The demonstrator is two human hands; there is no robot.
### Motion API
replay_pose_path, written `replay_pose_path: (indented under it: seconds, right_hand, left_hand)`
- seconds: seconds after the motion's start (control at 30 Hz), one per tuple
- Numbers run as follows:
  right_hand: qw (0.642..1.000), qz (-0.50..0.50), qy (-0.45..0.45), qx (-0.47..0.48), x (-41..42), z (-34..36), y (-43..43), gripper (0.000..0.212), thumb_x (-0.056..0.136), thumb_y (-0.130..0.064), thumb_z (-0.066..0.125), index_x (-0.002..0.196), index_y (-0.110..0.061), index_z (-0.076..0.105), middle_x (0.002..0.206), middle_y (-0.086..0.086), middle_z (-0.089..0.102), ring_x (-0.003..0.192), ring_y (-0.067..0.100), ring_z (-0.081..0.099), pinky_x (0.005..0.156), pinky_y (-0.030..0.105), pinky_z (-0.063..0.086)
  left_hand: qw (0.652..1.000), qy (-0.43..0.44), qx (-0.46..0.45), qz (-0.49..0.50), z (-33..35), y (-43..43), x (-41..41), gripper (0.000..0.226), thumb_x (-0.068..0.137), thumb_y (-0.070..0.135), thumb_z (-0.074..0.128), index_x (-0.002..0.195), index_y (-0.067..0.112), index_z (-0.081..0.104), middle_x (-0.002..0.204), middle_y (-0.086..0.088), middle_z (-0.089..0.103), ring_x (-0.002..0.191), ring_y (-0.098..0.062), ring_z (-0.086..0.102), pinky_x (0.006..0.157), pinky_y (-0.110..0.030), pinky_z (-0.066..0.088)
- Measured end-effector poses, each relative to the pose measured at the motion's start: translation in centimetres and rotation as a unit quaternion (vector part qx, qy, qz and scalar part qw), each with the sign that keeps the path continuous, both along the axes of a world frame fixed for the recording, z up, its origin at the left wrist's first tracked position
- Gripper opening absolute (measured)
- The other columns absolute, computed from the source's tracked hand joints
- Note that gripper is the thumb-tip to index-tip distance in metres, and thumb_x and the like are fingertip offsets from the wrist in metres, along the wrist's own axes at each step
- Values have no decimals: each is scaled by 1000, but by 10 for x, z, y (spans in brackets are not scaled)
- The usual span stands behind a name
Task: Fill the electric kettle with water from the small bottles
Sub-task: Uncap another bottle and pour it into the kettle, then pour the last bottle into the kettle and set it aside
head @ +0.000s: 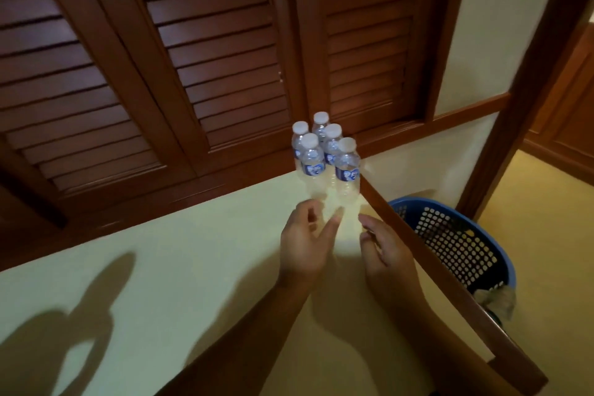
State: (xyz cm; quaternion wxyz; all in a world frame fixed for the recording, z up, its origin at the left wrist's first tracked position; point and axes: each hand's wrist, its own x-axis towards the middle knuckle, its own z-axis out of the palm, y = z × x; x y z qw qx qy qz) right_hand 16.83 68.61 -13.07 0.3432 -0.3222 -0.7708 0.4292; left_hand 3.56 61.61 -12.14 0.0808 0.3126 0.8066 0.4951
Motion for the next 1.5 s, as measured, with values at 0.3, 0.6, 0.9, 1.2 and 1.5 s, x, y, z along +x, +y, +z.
replay_pose_path:
  seconds: [0.3,0.6,0.9,1.2,1.5]
  right_hand:
    - [973,229,33,9,-40,10,-122,32,100,-18,58,130,-26,66,129,-18,64,119,-12,55,97,2,36]
    - [887,459,46,-4,-70,24,-259,35,100,-32,55,132,-23,65,125,-21,67,117,-1,63,96,14,48]
    - [799,593,97,-26,-77,52,-381,34,99,-15,59,131,-22,66,126,-21,67,118,0,64,96,16,50]
    - [763,640,87,-21,-137,99,-522,35,105,-28,52,139,-33,57,133,-24,60,124,-8,54,100,17,47]
    - [809,583,74,24,-240,115,-679,27,104,-29,53,129,-30,64,119,-16,64,105,-11,56,76,0,42]
  left_hand:
    - [993,-20,68,93,13,-195,6,25,103,14,66,115,36,66,109,19,72,107,-2,71,96,-23,56]
    - [947,36,111,298,14,-353,45,30,103,12,66,131,22,68,121,11,74,118,-8,70,102,-30,57]
    - [890,92,136,426,44,-473,73,27,103,9,66,124,24,70,117,11,76,115,-12,72,96,-33,60]
    - [854,137,140,481,79,-598,19,31,104,12,65,135,17,66,124,11,73,117,-2,68,98,-21,56]
    - [840,104,199,493,79,-747,-89,25,104,17,64,126,28,67,111,15,74,105,3,70,92,-26,61]
